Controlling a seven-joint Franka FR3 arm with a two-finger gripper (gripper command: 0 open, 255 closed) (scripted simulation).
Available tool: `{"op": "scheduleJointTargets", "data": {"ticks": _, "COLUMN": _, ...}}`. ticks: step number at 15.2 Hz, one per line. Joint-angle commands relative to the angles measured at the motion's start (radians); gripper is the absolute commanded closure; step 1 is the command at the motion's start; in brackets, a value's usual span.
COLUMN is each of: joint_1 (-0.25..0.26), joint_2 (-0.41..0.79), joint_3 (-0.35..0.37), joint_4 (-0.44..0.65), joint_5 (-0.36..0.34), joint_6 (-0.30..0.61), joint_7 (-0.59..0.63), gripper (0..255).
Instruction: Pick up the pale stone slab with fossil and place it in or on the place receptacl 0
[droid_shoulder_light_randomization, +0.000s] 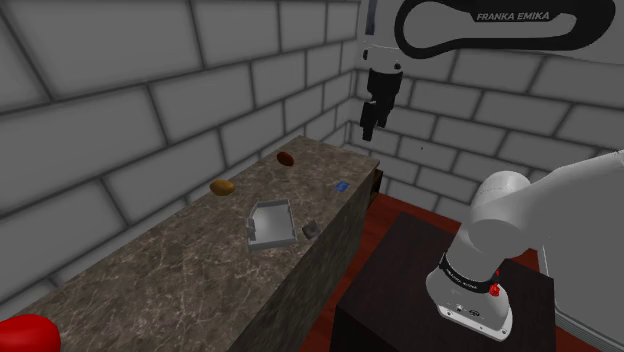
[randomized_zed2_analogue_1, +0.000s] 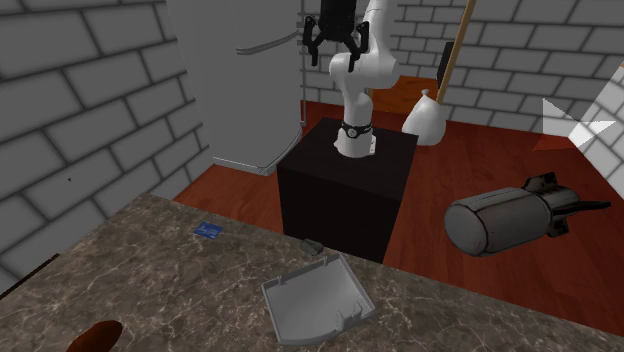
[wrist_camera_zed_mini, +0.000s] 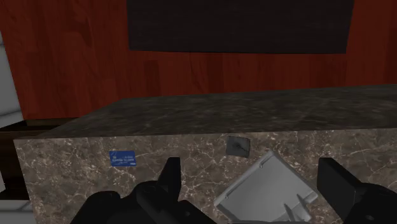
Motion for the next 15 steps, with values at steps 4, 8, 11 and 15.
{"op": "scheduleJointTargets", "data": {"ticks": 4, "joint_1": 0.0, "joint_2": 0.026, "joint_3": 0.002, "joint_4": -0.081, "joint_5": 0.006, "joint_6": 0.109, "joint_7": 0.01, "gripper": 0}}
{"op": "scheduleJointTargets", "data": {"ticks": 8, "joint_1": -0.001, "joint_2": 0.084, "joint_3": 0.005, "joint_4": -0.171, "joint_5": 0.015, "joint_6": 0.26, "joint_7": 0.023, "gripper": 0}}
{"op": "scheduleJointTargets", "data": {"ticks": 11, "joint_1": -0.001, "joint_2": 0.147, "joint_3": 0.008, "joint_4": -0.225, "joint_5": 0.02, "joint_6": 0.379, "joint_7": 0.032, "gripper": 0}}
{"op": "scheduleJointTargets", "data": {"ticks": 15, "joint_1": -0.002, "joint_2": 0.257, "joint_3": 0.012, "joint_4": -0.275, "joint_5": 0.028, "joint_6": 0.543, "joint_7": 0.044, "gripper": 0}}
